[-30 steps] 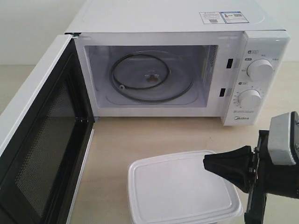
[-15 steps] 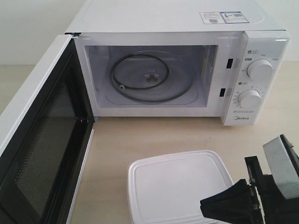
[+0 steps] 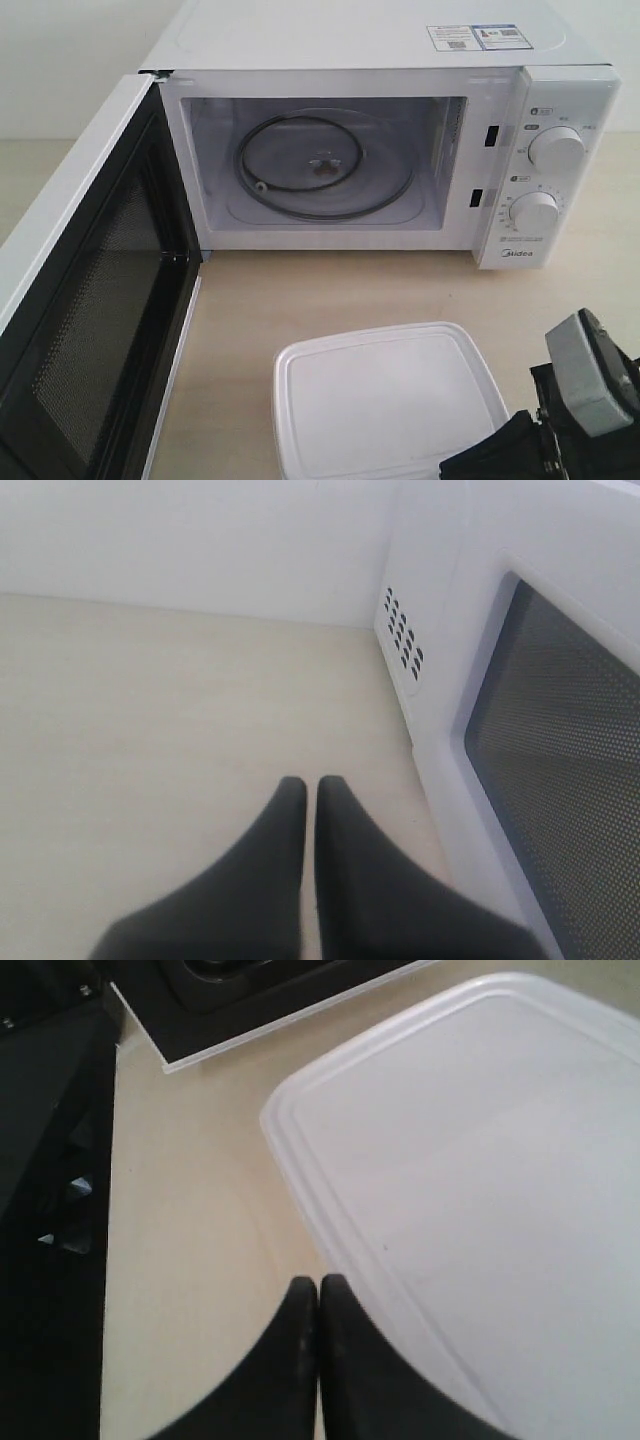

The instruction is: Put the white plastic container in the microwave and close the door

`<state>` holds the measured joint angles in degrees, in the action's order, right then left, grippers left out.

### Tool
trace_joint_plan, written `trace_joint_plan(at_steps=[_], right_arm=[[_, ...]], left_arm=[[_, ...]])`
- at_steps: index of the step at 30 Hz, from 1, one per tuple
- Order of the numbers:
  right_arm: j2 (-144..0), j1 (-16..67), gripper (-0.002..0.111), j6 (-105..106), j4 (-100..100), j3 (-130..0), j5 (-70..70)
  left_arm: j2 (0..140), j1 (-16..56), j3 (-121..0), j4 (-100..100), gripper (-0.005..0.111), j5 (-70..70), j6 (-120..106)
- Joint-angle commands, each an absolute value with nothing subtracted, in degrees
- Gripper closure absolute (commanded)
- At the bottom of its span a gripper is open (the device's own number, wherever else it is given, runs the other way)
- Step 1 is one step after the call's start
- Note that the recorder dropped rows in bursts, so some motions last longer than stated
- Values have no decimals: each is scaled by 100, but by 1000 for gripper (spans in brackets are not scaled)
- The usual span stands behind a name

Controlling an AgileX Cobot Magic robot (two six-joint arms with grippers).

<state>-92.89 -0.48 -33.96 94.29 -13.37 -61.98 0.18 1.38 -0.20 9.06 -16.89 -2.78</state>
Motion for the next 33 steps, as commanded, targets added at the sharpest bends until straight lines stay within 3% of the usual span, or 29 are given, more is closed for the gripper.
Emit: trace_joint_plan(at_steps=[1,13,33], right_arm=[[-9487,310,109,-3609,9539,-1333,-5948],[-9596,525,109,-4623,8389,-1568,-4602],[-9799,525,109,-5012,7403,-2866,-4130]], left_arm=[[0,118,0,945,102,-1693,-299],[0,118,0,945,102,-1693,-299],[0,118,0,945,102,-1693,-299]])
